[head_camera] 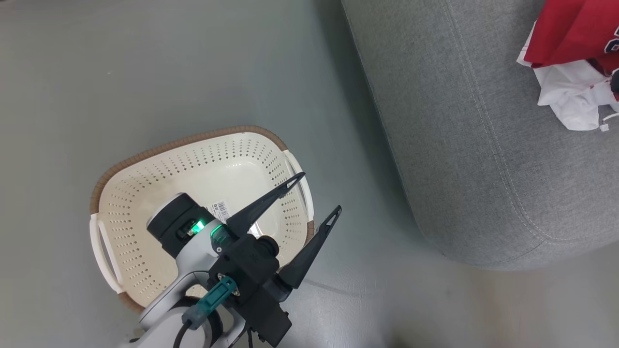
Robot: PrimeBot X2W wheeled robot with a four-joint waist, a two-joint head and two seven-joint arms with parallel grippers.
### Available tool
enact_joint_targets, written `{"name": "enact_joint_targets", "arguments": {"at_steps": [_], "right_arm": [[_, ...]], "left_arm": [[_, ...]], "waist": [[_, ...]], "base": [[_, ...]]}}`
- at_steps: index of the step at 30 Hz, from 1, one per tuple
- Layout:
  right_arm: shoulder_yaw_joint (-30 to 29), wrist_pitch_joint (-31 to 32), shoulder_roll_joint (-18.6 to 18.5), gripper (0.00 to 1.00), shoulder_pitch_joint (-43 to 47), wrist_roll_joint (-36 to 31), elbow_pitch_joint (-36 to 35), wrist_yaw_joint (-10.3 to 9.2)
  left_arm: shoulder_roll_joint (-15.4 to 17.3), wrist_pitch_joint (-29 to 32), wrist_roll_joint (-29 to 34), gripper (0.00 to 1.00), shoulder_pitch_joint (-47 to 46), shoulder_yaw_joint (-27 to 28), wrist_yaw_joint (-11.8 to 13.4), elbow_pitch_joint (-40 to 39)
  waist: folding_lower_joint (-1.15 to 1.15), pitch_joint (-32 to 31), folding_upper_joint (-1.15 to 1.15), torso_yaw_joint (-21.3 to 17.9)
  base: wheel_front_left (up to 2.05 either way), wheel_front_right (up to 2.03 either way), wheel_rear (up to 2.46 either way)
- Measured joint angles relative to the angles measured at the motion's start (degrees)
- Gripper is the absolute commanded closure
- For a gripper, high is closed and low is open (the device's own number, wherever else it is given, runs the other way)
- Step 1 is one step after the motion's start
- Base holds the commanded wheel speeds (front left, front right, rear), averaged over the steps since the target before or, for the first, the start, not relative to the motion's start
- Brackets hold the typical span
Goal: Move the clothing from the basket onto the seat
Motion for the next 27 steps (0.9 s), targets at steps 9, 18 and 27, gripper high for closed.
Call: {"name": "enact_joint_targets", "arguments": {"at_steps": [9,18,27], "right_arm": [[2.00,-0.01,0.31,0.00,-0.67,-0.03,1.82,4.50],[5.20,-0.01,2.02,0.00,-0.66,-1.67,3.08,6.02],[6.76,0.00,4.32,0.00,1.66,-2.16,4.66,6.08]], "left_arm": [[-0.86,-1.63,-0.49,0.00,-0.70,-0.70,-0.40,2.12],[-1.98,-3.22,-0.82,0.00,-0.70,-1.14,-0.40,4.58],[-3.32,-5.23,-1.62,0.00,-0.26,-1.11,-0.02,7.25]], "waist": [[0.00,-2.11,0.00,0.61],[0.00,-5.23,0.00,1.29],[-0.01,-9.49,0.00,2.39]], "base": [[0.00,0.00,0.00],[0.00,0.00,0.00],[0.00,0.00,0.00]]}}
